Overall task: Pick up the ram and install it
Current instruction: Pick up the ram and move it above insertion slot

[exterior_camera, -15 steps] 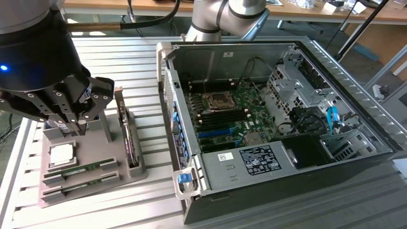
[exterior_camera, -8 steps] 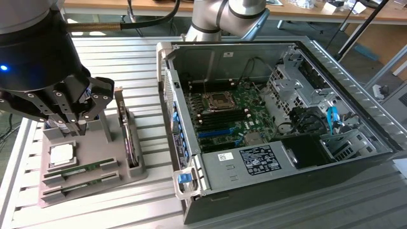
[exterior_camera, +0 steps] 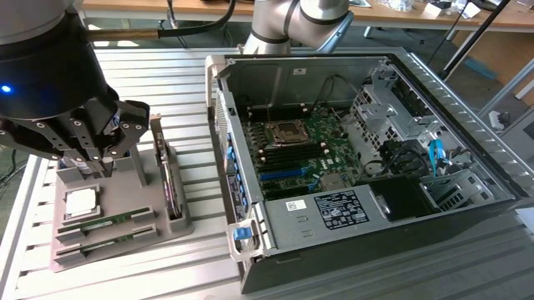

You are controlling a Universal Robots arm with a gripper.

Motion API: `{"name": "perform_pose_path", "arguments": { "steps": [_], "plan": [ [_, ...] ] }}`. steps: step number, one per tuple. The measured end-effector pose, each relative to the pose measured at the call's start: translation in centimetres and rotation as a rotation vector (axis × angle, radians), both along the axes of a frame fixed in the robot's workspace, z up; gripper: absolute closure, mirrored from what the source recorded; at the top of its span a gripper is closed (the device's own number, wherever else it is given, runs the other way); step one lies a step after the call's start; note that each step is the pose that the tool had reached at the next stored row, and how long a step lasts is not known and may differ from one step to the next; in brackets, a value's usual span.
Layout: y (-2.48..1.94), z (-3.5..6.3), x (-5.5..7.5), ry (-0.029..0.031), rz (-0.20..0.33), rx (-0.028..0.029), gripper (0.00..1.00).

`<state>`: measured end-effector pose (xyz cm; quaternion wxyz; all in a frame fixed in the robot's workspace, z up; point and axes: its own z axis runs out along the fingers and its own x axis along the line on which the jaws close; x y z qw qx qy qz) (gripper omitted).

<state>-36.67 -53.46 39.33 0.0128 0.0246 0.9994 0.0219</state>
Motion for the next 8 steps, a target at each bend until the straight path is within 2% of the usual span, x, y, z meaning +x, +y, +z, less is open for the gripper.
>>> {"name": "perform_pose_path", "arguments": {
  "steps": [1, 8],
  "plan": [
    [0.00, 0.00, 0.00, 0.0000, 0.029, 0.0000, 0.89],
    [0.00, 0.00, 0.00, 0.0000, 0.145, 0.0000, 0.89]
  ]
}}
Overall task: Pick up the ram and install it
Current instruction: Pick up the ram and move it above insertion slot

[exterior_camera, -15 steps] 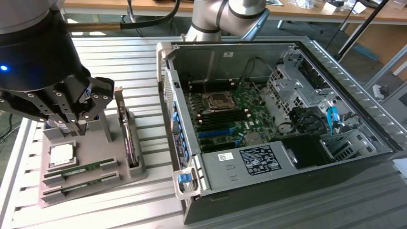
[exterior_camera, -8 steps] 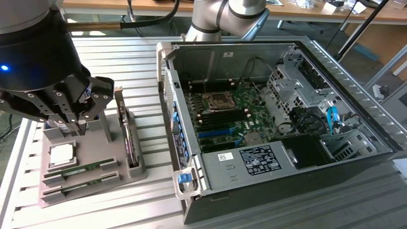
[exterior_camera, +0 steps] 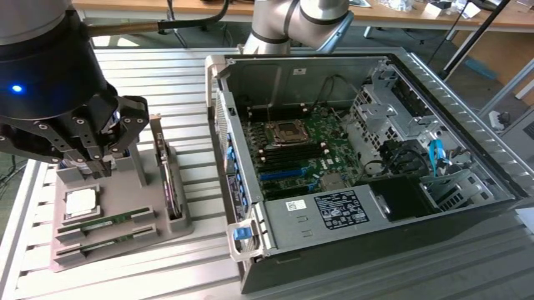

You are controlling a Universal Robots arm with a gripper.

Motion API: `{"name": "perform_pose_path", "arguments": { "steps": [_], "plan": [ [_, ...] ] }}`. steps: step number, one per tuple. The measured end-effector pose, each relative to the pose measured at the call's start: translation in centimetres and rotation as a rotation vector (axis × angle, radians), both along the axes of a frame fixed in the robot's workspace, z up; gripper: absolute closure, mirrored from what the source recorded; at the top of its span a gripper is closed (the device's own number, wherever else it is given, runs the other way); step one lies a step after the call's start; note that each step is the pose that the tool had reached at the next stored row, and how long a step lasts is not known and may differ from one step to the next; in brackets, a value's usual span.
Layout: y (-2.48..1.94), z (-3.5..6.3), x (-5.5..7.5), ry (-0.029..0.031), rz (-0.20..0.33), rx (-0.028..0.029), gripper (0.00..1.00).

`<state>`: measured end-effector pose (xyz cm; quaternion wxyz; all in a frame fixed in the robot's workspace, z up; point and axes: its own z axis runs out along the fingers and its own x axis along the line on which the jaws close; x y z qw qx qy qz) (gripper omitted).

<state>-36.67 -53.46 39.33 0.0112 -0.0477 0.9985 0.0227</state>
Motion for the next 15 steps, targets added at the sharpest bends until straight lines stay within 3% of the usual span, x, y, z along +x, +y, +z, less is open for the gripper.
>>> {"name": "perform_pose_path", "arguments": {
  "steps": [15],
  "plan": [
    [0.00, 0.00, 0.00, 0.0000, 0.211, 0.0000, 0.89]
  ]
}}
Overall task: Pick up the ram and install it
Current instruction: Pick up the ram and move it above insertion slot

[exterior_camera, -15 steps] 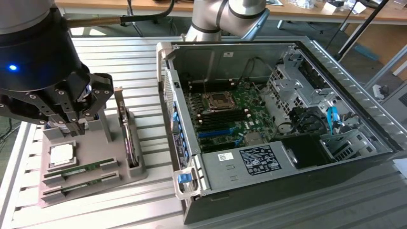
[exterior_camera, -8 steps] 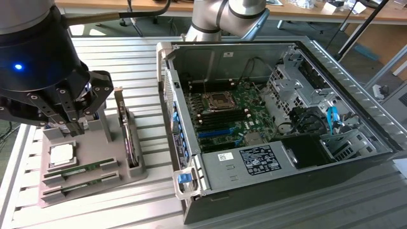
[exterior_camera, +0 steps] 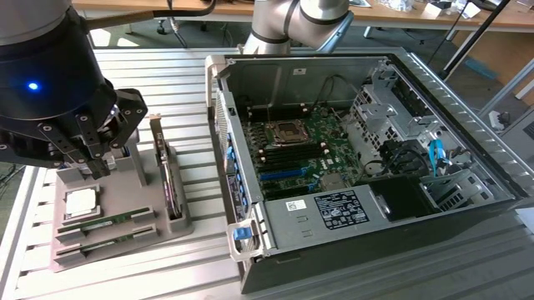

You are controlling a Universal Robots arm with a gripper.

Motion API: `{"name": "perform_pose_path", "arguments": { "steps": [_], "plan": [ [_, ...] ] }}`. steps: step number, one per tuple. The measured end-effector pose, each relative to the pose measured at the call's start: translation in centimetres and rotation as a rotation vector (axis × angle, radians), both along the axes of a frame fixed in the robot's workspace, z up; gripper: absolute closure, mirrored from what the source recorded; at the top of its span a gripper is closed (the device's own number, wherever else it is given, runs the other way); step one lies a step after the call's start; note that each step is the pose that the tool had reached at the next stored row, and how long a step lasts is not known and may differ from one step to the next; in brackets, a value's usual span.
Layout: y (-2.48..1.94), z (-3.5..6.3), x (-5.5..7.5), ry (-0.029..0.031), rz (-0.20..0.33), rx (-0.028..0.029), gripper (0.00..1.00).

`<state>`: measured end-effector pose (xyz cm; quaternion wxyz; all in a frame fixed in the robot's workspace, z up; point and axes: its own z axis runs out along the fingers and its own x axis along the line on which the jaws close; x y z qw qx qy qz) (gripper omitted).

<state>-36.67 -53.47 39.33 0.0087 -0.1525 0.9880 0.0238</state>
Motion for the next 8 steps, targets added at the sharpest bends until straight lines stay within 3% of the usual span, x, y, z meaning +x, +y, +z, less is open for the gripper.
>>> {"name": "perform_pose_path", "arguments": {
  "steps": [8],
  "plan": [
    [0.00, 0.00, 0.00, 0.0000, 0.089, 0.0000, 0.89]
  ]
}}
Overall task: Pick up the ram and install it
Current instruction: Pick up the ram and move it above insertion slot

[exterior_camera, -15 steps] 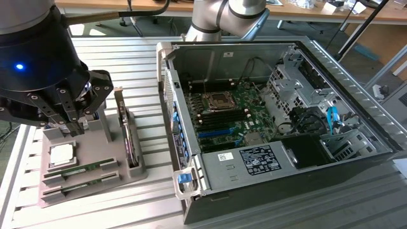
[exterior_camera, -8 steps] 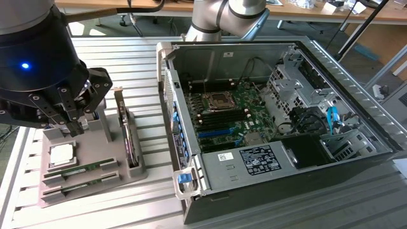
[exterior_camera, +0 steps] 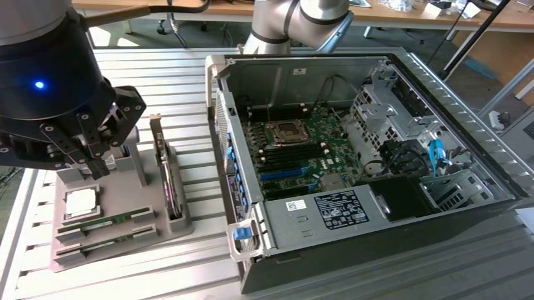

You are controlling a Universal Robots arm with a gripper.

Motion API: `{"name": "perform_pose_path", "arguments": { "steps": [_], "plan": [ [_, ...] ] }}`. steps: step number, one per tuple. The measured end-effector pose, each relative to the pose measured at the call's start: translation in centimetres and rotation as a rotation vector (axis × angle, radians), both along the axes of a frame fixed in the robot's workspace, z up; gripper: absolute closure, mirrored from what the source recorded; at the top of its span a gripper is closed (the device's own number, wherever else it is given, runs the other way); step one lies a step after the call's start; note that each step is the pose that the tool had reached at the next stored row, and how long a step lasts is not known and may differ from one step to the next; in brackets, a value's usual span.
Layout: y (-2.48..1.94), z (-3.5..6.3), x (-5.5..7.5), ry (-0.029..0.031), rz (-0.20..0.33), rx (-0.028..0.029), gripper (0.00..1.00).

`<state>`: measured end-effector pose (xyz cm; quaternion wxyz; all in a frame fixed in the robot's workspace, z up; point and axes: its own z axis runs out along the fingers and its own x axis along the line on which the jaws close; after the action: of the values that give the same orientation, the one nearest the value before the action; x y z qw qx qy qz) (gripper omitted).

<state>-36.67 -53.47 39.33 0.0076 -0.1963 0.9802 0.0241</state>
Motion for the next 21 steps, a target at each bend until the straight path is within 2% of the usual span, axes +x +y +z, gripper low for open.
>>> {"name": "perform_pose_path", "arguments": {
  "steps": [7, 13, 17, 19, 21],
  "plan": [
    [0.00, 0.00, 0.00, 0.0000, 0.078, 0.0000, 0.89],
    [-0.02, 0.00, 0.00, -0.0001, 0.175, 0.0000, 0.89],
    [-0.03, 0.00, 0.00, 0.0000, 0.222, 0.0000, 0.89],
    [-0.04, 0.00, 0.00, 0.0000, 0.281, 0.0000, 0.89],
    [-0.04, 0.00, 0.00, -0.0001, 0.306, 0.0000, 0.89]
  ]
}}
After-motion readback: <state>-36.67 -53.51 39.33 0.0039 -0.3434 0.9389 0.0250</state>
